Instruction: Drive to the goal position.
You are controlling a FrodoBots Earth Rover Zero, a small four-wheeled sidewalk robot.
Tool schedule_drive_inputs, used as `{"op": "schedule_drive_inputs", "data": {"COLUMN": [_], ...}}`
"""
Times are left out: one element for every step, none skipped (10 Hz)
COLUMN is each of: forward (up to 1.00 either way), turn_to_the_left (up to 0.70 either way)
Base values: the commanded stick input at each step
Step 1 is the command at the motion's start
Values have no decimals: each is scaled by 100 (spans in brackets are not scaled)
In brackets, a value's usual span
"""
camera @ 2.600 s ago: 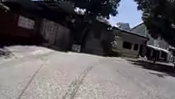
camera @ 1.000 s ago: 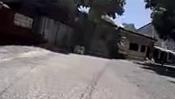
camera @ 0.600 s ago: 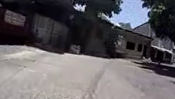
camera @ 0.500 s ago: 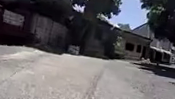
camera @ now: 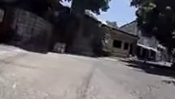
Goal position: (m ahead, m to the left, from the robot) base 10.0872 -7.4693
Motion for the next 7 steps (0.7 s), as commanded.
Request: {"op": "schedule_drive_inputs", "data": {"forward": [85,85,85,85,85,85,85], "turn_to_the_left": [0,0,0,0,0,0,0]}}
